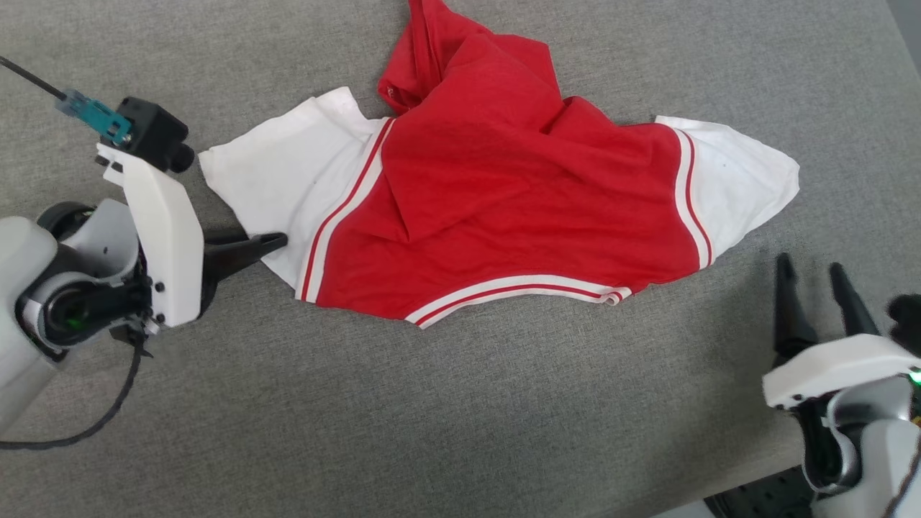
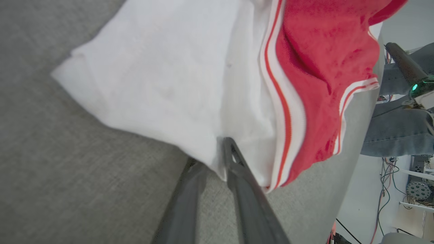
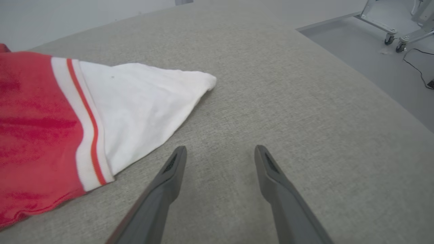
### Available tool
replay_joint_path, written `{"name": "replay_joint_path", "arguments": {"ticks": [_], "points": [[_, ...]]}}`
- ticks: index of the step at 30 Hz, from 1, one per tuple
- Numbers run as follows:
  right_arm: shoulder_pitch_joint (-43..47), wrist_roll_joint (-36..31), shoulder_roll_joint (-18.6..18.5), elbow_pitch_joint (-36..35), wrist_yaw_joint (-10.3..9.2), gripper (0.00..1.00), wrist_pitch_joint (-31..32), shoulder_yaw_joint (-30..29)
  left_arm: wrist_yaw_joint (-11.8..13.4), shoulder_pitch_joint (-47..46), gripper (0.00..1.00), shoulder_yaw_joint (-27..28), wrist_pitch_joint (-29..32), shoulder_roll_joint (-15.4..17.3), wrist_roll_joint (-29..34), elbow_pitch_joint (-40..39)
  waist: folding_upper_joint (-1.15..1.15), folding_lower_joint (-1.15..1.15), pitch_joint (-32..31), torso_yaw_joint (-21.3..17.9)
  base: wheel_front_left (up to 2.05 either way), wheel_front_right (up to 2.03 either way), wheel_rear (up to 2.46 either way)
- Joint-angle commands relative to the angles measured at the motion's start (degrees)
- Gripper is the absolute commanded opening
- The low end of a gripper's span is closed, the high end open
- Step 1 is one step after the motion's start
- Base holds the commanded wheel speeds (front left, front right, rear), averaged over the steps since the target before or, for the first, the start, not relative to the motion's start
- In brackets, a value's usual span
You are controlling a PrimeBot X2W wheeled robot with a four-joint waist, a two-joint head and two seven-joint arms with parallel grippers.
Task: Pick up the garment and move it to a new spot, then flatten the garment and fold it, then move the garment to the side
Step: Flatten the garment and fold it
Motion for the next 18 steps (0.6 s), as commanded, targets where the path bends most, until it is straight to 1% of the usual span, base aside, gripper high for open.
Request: {"name": "replay_joint_path", "arguments": {"ticks": [1, 4, 7, 11, 16, 17, 18], "points": [[-1.0, -0.7, 0.1, 0.0, -0.01, 1.00, 0.2, 1.0, 0.2, 1.6, 0.00, -2.3, 0.9, -1.0, 0.1, 0.5, 0.00, 0.00, -0.1, 0.0, 0.00, 0.00, 0.00], [-1.7, -2.6, 0.0, -0.6, -0.02, 1.00, 2.8, 2.9, 0.2, 1.1, 0.00, -2.7, -0.4, -1.0, 0.9, 0.2, 0.00, 0.00, -0.3, 0.4, 0.00, 0.00, 0.00], [-3.4, -5.1, 0.1, -2.1, -0.02, 1.00, 8.6, 4.9, 0.2, 0.3, 0.00, -3.1, -1.6, -1.2, 1.2, -0.2, 0.00, 0.00, -0.1, 1.0, 0.00, 0.00, 0.00], [-6.1, -7.5, -0.5, -4.2, -0.02, 1.00, 19.4, 6.3, 0.2, -0.5, 0.00, -4.0, -2.5, -1.9, 1.4, -0.7, 0.00, 0.00, 0.3, 2.2, 0.00, 0.00, 0.00], [-8.7, -8.0, -1.7, -3.8, -0.02, 1.00, 34.3, 5.0, 0.2, -1.8, 0.00, -5.0, -4.1, -3.4, 1.4, -1.3, 0.00, 0.00, 1.0, 4.0, 0.00, 0.00, 0.00], [-9.2, -8.2, -1.9, -3.3, -0.03, 1.00, 38.7, 4.4, 0.2, -2.2, 0.00, -5.4, -4.6, -4.1, 1.5, -1.4, 0.00, 0.00, 1.3, 4.8, 0.00, 0.00, 0.00], [-9.2, -8.6, -2.2, -2.9, -0.03, 1.00, 40.4, 4.0, 0.2, -2.4, 0.00, -5.6, -4.9, -4.5, 1.5, -1.5, 0.00, 0.00, 1.4, 5.2, 0.00, 0.00, 0.00]]}}
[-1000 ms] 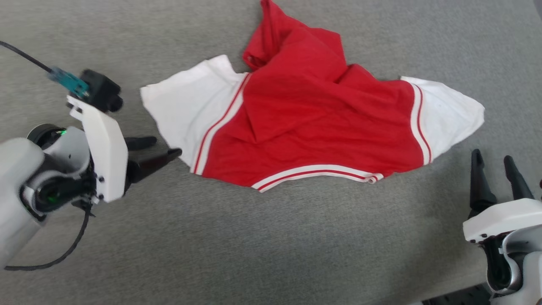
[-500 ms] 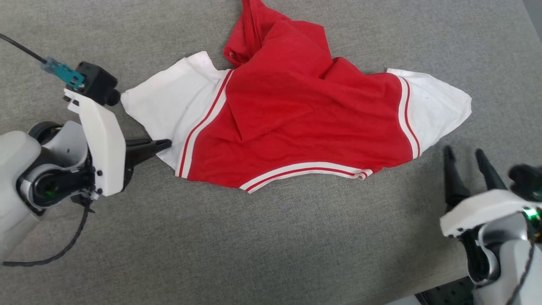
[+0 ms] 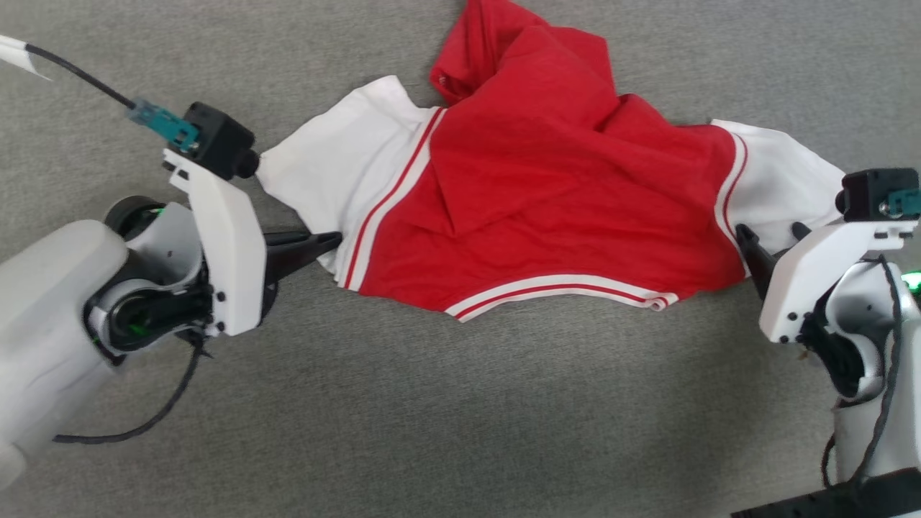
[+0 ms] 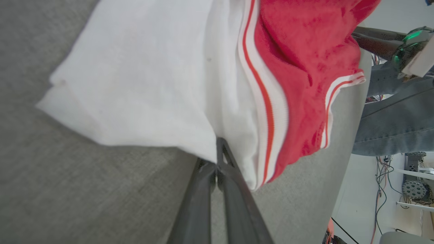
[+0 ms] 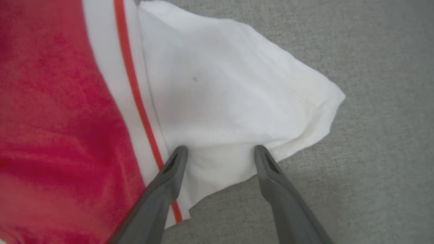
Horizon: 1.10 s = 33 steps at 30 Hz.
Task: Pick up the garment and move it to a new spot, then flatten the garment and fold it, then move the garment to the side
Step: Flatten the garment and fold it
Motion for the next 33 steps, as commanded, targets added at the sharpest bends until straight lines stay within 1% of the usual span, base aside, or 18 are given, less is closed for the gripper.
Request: {"name": "replay_joint_path", "arguments": {"ticks": [1, 2, 3, 4, 5, 9, 13, 15, 20, 23, 25, 29, 33], "points": [[1.2, -1.1, -0.1, 2.3, -0.09, 1.00, 3.0, -0.3, 0.1, -0.2, 0.00, -1.0, -0.3, -0.9, 0.7, 0.1, 0.00, 0.00, 0.3, 1.0, 0.00, 0.00, 0.00], [1.3, -1.2, -0.2, 2.6, -0.13, 0.98, 4.3, -0.4, 0.1, -0.4, 0.00, -1.2, -0.6, -1.2, 0.6, 0.2, 0.00, 0.00, 0.4, 1.3, 0.00, 0.00, 0.00], [1.5, -1.2, -0.2, 2.8, -0.12, 0.39, 5.2, -0.4, 0.1, -0.5, 0.00, -1.3, -0.9, -1.6, 0.5, 0.3, 0.00, 0.00, 0.4, 1.7, 0.00, 0.00, 0.00], [1.8, -1.5, -0.3, 2.7, -0.12, 0.02, 5.7, -0.3, 0.1, -0.6, 0.00, -1.4, -1.3, -2.1, 0.2, 0.4, 0.00, 0.00, 0.3, 2.0, 0.00, 0.00, 0.00], [2.0, -1.6, -0.4, 2.4, -0.12, 0.00, 5.8, -0.1, 0.1, -0.7, 0.00, -1.6, -1.5, -2.4, -0.1, 0.5, 0.00, 0.00, 0.3, 2.2, 0.00, 0.00, 0.00], [1.9, -1.5, -0.7, -0.4, -0.08, 0.00, 3.4, -0.7, 0.1, -0.4, 0.00, -1.7, -3.2, -3.4, -1.6, 0.2, 0.00, 0.00, -0.6, 3.0, 0.00, 0.00, 0.00], [1.7, 1.4, -0.7, -5.0, -0.02, 0.00, 0.8, -1.0, 0.1, 0.5, 0.00, -0.9, -6.9, -3.8, -3.1, -1.3, 0.00, 0.00, -2.7, 4.0, 0.00, 0.00, 0.00], [2.3, 2.0, -1.1, -6.4, -0.02, 0.00, 0.6, -1.1, 0.1, 1.1, 0.00, -0.5, -8.1, -3.8, -4.1, -2.4, 0.00, 0.00, -3.3, 4.3, 0.00, 0.00, 0.00], [5.6, 6.3, -2.0, -15.4, -0.03, 0.00, 0.8, -2.6, 0.1, 4.2, 0.00, 2.1, -13.5, -1.7, -6.6, -9.0, 0.00, 0.00, -5.8, 6.7, 0.00, 0.00, 0.00], [7.7, 8.3, -2.5, -20.6, -0.02, 0.00, 2.4, -3.5, 0.1, 6.3, 0.00, 3.8, -15.9, 0.2, -7.9, -13.6, 0.00, 0.00, -6.6, 8.4, 0.00, 0.00, 0.00], [8.2, 9.4, -2.7, -22.8, -0.02, 0.00, 3.4, -3.3, 0.1, 7.4, 0.00, 4.9, -16.9, 1.3, -8.6, -15.6, 0.00, 0.00, -6.8, 9.5, 0.00, 0.00, 0.00], [5.4, 11.0, -3.0, -23.9, -0.02, 0.00, 5.0, -1.1, 0.1, 8.3, 0.00, 6.9, -17.6, 2.6, -9.2, -16.4, 0.00, 0.00, -5.9, 11.3, 0.00, 0.00, 0.00], [-2.2, 11.1, -3.1, -20.6, -0.02, 0.00, 4.6, 1.1, 0.1, 6.0, 0.00, 9.5, -15.9, 1.2, -10.6, -13.2, 0.00, 0.00, -3.9, 12.7, 0.00, 0.00, 0.00]]}}
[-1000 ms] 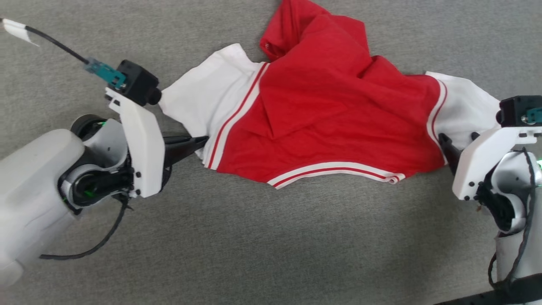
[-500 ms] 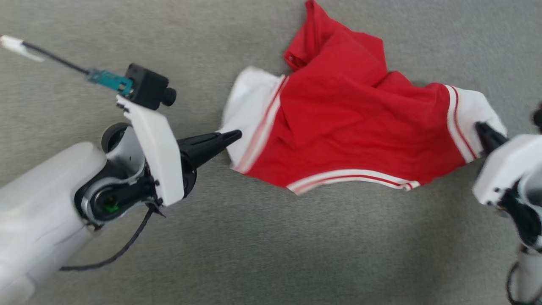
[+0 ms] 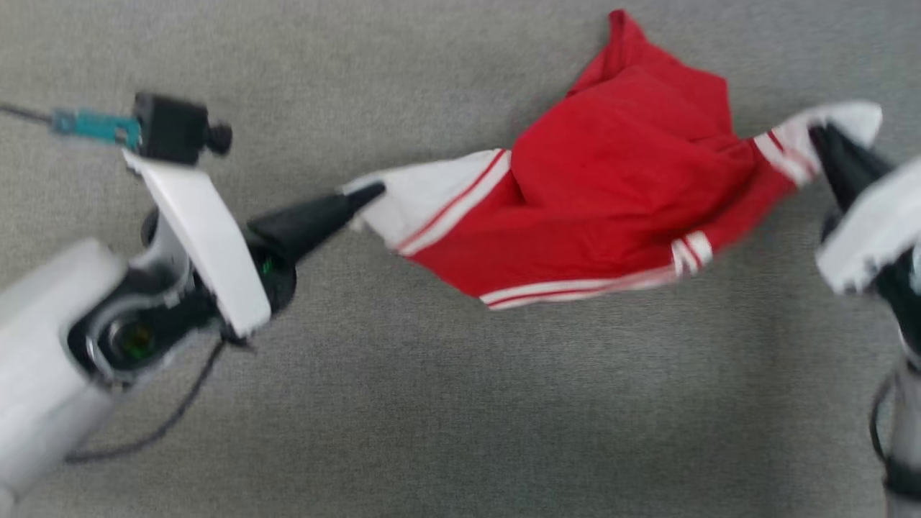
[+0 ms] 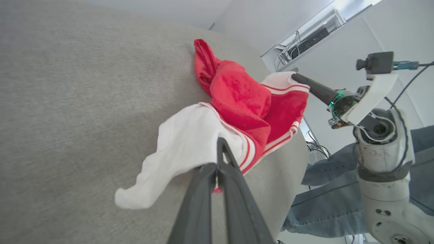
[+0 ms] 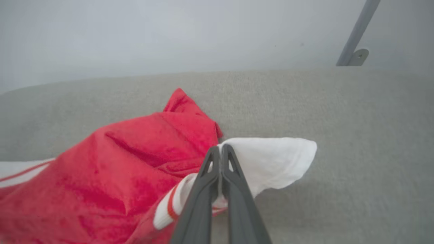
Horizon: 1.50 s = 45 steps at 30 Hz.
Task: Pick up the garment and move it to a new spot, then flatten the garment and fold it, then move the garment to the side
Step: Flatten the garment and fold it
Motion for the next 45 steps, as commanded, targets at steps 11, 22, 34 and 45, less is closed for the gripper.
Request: {"name": "replay_joint_path", "arguments": {"ticks": [11, 22, 34, 45], "points": [[-36.3, -4.3, 3.7, 21.4, -0.01, 0.00, -8.4, -0.4, 0.1, -20.0, 0.00, 12.0, 1.9, -6.8, 1.5, 22.0, 0.00, 0.00, 7.9, 0.2, 0.00, 0.00, 0.00], [-62.0, -15.1, 5.3, 39.4, -0.01, 0.00, -26.9, -8.2, 0.1, -39.1, 0.00, 18.9, -9.6, -11.7, 6.8, 39.2, 0.00, 0.00, 7.7, -0.1, 0.00, 0.00, 0.00], [-57.7, -14.9, 1.5, 46.2, -0.01, 0.00, -28.1, -3.5, 0.1, -27.9, 0.00, 18.4, -3.9, -9.6, 1.2, 30.4, 0.00, 0.00, 3.8, 1.7, 0.00, 0.00, 0.00], [-19.6, -1.0, -5.0, 24.5, -0.01, 0.00, -15.9, 3.9, 0.1, 6.9, 0.00, 17.2, -6.1, -4.3, -2.0, 11.8, 0.00, 0.00, -1.9, 3.0, 0.00, 0.00, 0.00]]}}
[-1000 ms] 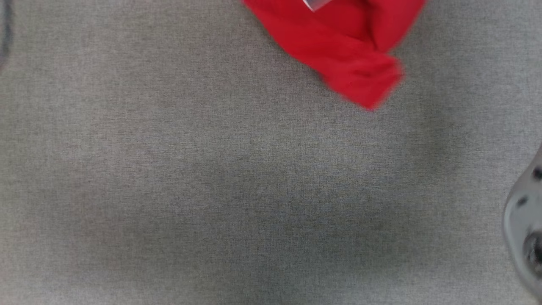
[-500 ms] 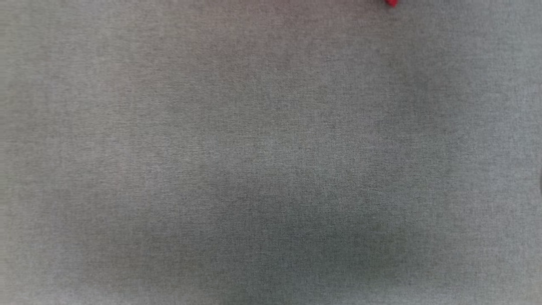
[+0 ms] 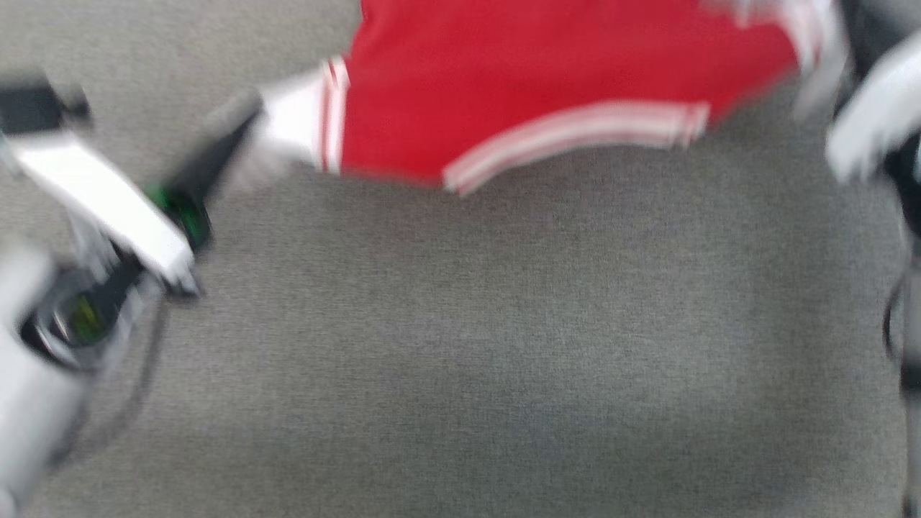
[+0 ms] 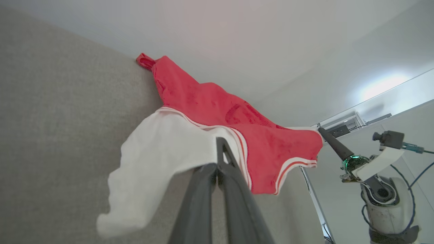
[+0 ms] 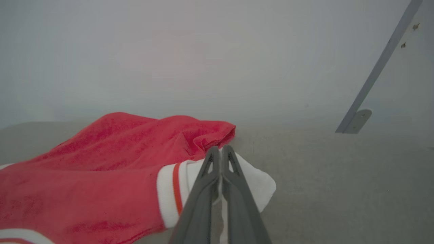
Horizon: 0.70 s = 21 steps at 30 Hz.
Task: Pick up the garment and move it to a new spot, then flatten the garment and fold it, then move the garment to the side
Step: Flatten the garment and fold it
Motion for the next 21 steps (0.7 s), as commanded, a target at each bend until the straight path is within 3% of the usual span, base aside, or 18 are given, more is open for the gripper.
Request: {"name": "replay_joint_path", "arguments": {"ticks": [1, 8, 13, 21], "points": [[5.2, 1.3, -0.5, -3.4, -0.02, 0.00, 2.1, -0.5, 0.1, 3.6, 0.00, 0.3, -1.0, 0.0, -0.5, -1.3, 0.00, 0.00, -1.4, 0.5, 0.00, 0.00, 0.00], [30.5, 5.6, 0.2, -22.0, -0.02, 0.00, 12.9, -6.1, 0.1, 19.2, 0.00, 0.3, -4.7, 0.5, 1.4, -8.0, 0.00, 0.00, -3.7, 1.4, 0.00, 0.00, 0.00], [45.0, 7.9, 3.2, -32.1, -0.02, 0.00, 18.1, -8.2, 0.1, 28.5, 0.00, 0.6, -8.1, 2.4, 3.0, -11.5, 0.00, 0.00, -4.9, 1.2, 0.00, 0.00, 0.00], [58.1, 10.0, 6.4, -39.4, -0.02, 0.00, 20.8, -11.3, 0.1, 39.0, 0.00, -0.7, -9.3, 5.5, 4.4, -15.0, 0.00, 0.00, -5.2, 1.2, 0.00, 0.00, 0.00]]}}
